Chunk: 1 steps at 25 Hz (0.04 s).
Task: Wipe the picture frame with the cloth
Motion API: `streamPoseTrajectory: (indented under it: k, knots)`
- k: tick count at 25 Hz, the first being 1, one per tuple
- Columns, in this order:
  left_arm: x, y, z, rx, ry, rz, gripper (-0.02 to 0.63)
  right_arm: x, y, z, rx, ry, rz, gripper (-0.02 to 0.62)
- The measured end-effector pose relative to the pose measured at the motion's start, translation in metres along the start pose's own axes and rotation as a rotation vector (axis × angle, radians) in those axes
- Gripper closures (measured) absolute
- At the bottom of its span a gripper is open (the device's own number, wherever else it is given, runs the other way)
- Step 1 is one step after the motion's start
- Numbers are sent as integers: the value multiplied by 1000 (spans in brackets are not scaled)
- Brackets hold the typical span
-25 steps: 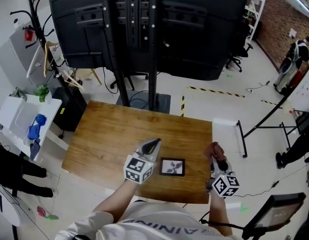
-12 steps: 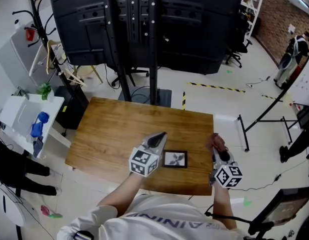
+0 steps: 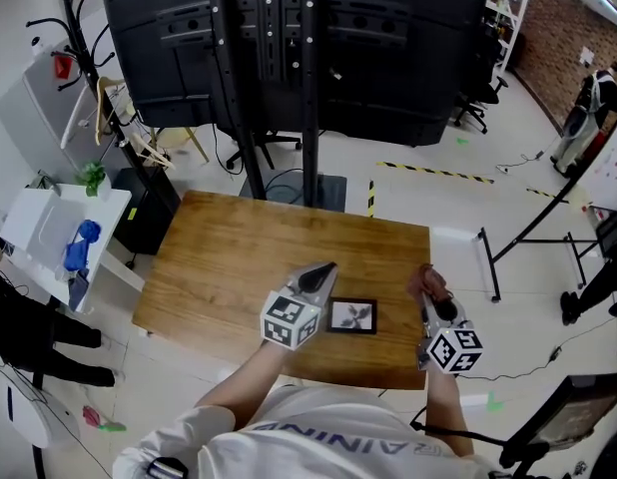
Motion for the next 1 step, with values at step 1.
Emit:
streamPoseTrajectory:
  k: [1]
  knots:
    - [-1, 0, 0, -3, -2, -3, 600, -1, -1, 1, 2, -4, 0, 483]
Point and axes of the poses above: the fingertips, and each gripper's own axes: z forward along the fingers, y to its right, x out of its top, the point moved 2 cm from there along -z, backward along the fingers, and after that the axes turned 2 degrees about -y, right-handed, at the moved point
